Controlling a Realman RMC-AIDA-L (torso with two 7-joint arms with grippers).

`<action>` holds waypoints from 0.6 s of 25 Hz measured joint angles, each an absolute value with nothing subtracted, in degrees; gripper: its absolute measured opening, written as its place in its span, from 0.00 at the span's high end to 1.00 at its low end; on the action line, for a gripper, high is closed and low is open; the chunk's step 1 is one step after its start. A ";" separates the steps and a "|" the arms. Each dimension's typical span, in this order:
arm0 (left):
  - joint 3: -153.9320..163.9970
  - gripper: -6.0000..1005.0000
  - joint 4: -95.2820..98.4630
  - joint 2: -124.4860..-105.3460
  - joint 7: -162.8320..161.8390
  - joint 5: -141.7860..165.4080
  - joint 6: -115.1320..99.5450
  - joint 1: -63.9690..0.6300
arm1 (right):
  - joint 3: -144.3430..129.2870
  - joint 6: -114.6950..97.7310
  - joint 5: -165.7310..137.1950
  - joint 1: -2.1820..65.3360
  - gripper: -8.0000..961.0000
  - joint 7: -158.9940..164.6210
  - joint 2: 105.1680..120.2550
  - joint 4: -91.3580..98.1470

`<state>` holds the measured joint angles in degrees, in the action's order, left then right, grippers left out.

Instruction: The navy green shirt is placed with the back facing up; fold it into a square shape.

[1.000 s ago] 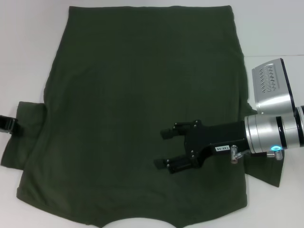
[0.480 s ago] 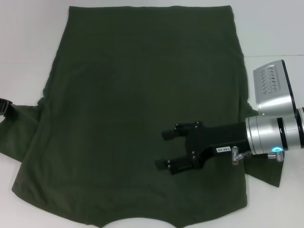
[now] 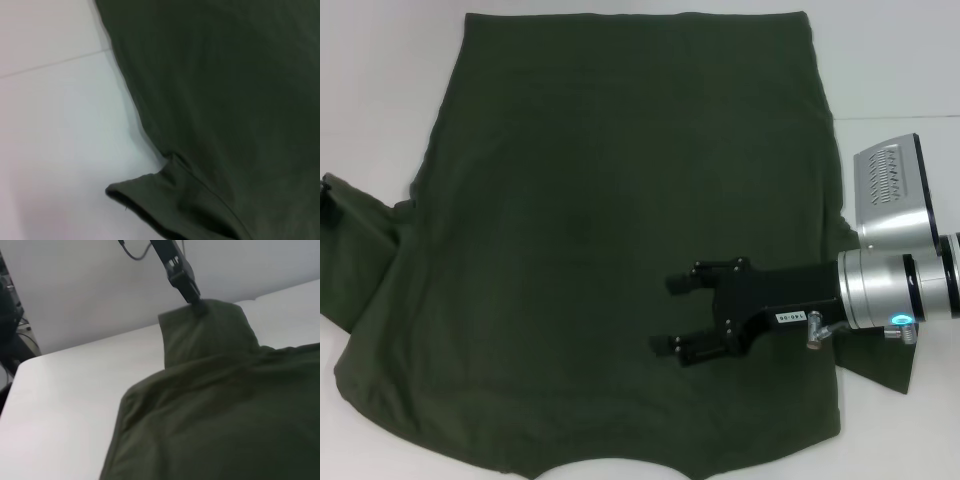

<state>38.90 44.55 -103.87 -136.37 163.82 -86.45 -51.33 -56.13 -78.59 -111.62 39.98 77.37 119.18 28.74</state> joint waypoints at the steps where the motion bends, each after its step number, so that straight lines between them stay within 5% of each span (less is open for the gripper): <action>1: 39.73 0.97 44.80 -103.60 -136.75 163.83 -86.83 -51.65 | -56.14 -78.14 -111.62 39.98 0.05 77.34 119.20 28.67; 15: 47.11 0.97 45.62 -102.55 -142.58 163.83 -92.68 -57.01 | -56.41 -75.12 -112.22 39.94 0.05 76.51 119.51 28.11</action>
